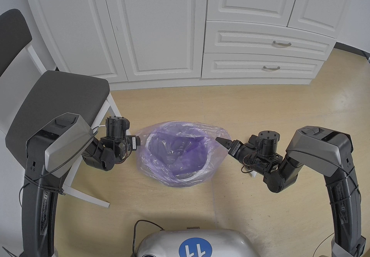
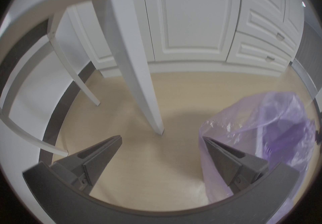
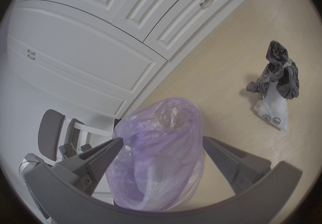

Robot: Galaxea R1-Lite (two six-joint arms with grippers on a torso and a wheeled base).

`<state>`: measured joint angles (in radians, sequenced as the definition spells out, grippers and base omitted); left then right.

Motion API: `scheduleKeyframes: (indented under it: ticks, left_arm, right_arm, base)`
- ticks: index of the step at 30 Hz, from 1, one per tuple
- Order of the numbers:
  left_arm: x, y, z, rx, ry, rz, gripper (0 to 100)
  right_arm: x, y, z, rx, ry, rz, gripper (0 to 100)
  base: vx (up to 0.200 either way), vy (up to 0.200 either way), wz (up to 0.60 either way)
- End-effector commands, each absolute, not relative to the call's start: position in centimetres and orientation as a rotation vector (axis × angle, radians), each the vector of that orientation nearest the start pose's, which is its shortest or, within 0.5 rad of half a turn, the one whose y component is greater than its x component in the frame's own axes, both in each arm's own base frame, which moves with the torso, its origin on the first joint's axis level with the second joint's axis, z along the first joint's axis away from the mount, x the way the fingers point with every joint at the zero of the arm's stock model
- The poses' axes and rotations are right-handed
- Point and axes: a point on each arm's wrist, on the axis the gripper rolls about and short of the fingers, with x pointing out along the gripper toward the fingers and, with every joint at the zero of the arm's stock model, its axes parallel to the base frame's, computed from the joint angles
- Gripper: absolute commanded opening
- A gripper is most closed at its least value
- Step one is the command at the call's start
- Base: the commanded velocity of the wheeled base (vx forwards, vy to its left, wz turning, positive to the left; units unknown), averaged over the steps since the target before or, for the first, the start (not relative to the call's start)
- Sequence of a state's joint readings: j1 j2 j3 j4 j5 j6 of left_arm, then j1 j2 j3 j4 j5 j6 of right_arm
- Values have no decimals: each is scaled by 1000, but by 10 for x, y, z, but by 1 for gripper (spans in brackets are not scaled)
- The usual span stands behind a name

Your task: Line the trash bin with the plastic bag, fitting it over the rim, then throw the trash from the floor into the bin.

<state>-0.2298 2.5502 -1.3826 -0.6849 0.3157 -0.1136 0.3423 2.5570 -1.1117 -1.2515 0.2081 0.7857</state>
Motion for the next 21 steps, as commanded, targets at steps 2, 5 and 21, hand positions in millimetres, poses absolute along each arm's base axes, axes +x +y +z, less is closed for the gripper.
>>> scheduleKeyframes:
  ticks: [2, 5, 21]
  left_arm:
    - [465, -94, -28, 40, 545, 130, 100]
    - [460, -90, -34, 56, 606, 136, 100]
    - [442, -136, -33, 36, 618, 39, 100]
  right_arm:
    - [420, 154, -25, 748, 413, 437, 100]
    - [420, 154, -25, 748, 413, 437, 100]
    - [420, 155, -23, 753, 398, 440, 100]
  base:
    - [0, 0, 0]
    - [0, 0, 0]
    - [0, 0, 0]
